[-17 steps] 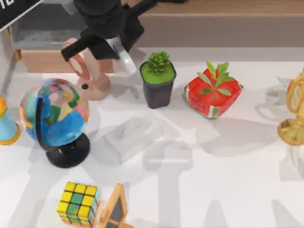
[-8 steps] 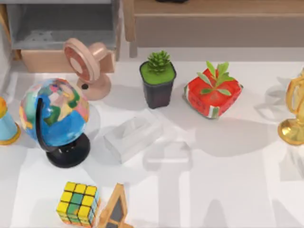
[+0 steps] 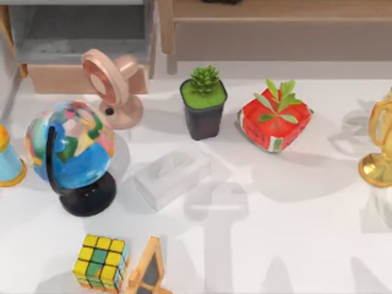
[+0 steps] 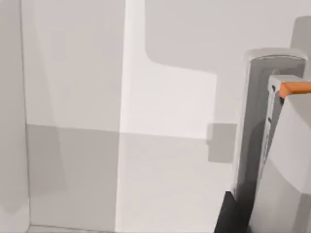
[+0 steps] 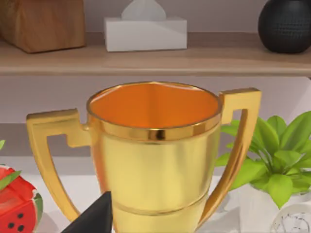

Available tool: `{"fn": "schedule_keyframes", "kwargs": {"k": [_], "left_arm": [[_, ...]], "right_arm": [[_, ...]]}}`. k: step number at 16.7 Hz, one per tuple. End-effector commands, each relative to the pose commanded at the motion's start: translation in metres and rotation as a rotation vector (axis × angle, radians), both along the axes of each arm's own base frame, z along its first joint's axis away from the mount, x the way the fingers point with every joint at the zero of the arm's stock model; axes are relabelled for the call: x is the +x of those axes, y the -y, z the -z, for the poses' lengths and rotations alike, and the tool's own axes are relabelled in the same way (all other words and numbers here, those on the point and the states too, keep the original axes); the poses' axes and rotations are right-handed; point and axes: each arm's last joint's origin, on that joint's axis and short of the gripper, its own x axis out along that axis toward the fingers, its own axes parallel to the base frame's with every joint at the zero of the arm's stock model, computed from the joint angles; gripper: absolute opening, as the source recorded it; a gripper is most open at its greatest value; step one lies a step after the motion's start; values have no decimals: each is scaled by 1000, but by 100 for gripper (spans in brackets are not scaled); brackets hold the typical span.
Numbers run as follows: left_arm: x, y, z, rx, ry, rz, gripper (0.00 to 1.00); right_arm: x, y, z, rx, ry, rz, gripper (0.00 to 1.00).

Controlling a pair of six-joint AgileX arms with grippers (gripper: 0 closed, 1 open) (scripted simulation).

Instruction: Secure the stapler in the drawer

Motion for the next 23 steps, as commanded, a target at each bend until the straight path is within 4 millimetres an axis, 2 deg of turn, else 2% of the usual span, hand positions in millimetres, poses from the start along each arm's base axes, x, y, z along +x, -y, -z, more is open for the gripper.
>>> {"fn": "schedule_keyframes", "kwargs": {"k": [2, 4, 19, 23], "left_arm": [[1, -5, 22, -36, -47, 52, 0], [2, -5, 31, -53, -71, 76, 0], [2, -5, 41, -53, -71, 76, 0], [2, -5, 41, -53, -71, 76, 30]], "right_arm": [[0, 0, 0, 0, 0, 0, 100], [0, 0, 0, 0, 0, 0, 100], [0, 0, 0, 0, 0, 0, 100], [0, 0, 0, 0, 0, 0, 100]]}}
